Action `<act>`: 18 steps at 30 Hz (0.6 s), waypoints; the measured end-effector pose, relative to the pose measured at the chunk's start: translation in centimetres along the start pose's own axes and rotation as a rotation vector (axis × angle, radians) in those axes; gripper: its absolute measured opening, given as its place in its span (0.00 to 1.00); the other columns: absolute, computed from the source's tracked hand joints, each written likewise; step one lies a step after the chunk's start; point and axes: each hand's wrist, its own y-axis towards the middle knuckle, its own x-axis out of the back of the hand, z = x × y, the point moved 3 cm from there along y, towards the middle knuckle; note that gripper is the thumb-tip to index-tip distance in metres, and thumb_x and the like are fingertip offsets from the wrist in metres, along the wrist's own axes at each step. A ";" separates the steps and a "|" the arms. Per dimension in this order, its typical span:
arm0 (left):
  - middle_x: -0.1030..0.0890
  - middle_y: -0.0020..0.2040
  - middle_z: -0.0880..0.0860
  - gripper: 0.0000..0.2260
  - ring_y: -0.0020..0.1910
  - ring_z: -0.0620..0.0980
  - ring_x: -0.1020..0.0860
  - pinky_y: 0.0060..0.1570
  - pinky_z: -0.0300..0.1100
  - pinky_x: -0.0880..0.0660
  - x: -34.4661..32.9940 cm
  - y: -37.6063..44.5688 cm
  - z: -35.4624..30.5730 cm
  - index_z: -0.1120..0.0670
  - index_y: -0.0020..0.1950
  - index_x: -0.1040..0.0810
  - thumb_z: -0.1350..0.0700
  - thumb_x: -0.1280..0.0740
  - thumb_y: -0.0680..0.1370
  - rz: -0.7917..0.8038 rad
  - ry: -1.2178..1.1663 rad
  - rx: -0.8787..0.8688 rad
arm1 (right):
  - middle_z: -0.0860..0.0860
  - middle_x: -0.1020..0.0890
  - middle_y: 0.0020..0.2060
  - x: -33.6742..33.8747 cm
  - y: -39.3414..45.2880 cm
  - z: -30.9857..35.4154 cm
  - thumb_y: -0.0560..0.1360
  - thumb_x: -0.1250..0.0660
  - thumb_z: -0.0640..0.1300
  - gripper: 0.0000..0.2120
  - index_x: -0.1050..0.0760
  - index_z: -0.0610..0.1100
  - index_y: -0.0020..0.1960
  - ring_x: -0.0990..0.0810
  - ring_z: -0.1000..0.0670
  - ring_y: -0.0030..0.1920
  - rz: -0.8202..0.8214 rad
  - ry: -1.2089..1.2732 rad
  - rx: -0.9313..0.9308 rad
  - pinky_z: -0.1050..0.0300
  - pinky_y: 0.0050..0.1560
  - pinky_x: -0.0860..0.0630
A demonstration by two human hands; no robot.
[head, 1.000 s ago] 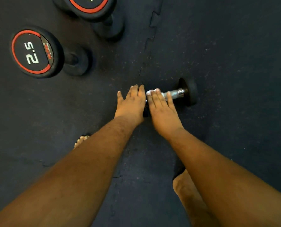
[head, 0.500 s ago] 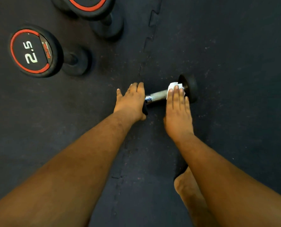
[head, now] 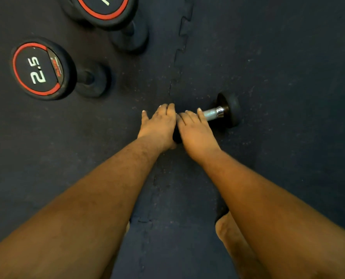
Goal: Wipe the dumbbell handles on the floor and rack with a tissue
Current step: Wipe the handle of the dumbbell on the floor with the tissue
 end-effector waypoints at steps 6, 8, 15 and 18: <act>0.47 0.82 0.56 0.59 0.80 0.56 0.42 0.77 0.66 0.49 0.7 0.8 0.6 0.55 0.82 0.56 0.48 0.18 0.65 0.057 -0.070 0.011 | 0.41 0.50 0.81 -2.9 -5.1 -4.0 0.74 0.33 0.38 0.44 0.56 0.38 0.82 0.52 0.41 0.81 -0.152 -0.098 -0.207 0.38 0.78 0.50; 0.46 0.82 0.56 0.60 0.79 0.57 0.41 0.77 0.66 0.49 1.1 1.2 0.7 0.55 0.82 0.56 0.47 0.18 0.64 0.080 -0.086 0.012 | 0.37 0.52 0.80 -2.8 -4.6 -4.1 0.74 0.32 0.38 0.45 0.56 0.35 0.81 0.53 0.39 0.81 -0.186 -0.044 -0.330 0.42 0.79 0.52; 0.46 0.82 0.56 0.58 0.79 0.56 0.41 0.77 0.66 0.49 1.7 1.1 0.5 0.56 0.82 0.54 0.49 0.19 0.65 0.082 -0.041 0.026 | 0.43 0.47 0.81 -2.3 -2.9 -0.6 0.77 0.41 0.43 0.37 0.54 0.39 0.82 0.52 0.43 0.81 -0.104 -0.171 0.006 0.31 0.76 0.50; 0.47 0.82 0.55 0.57 0.80 0.54 0.44 0.77 0.67 0.49 0.7 0.4 0.0 0.56 0.82 0.55 0.48 0.19 0.66 0.034 0.002 0.023 | 0.43 0.31 0.72 -0.8 -1.1 -2.9 0.78 0.43 0.40 0.28 0.41 0.41 0.78 0.37 0.41 0.75 -0.050 -0.158 -0.084 0.30 0.76 0.51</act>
